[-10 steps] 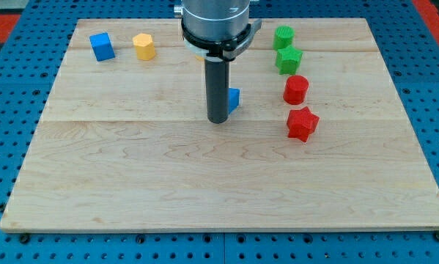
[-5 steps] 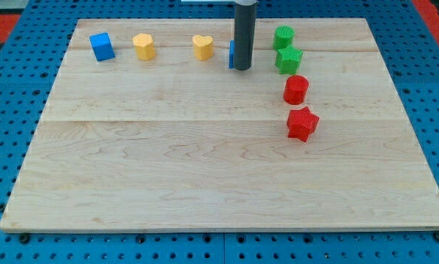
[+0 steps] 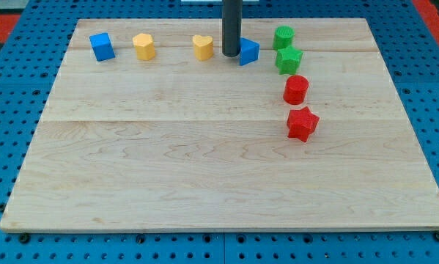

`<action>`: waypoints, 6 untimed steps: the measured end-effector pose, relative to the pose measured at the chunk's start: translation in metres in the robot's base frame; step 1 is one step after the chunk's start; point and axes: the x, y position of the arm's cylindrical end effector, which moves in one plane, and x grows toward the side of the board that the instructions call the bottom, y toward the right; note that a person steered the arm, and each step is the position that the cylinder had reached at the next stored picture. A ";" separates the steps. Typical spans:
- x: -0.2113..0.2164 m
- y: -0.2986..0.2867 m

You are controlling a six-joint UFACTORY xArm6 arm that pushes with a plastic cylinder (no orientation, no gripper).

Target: Place the triangle to the right of the heart

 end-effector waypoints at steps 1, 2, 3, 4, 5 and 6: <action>0.049 -0.017; 0.068 0.007; 0.045 0.030; 0.031 0.031; 0.018 0.025; 0.028 0.026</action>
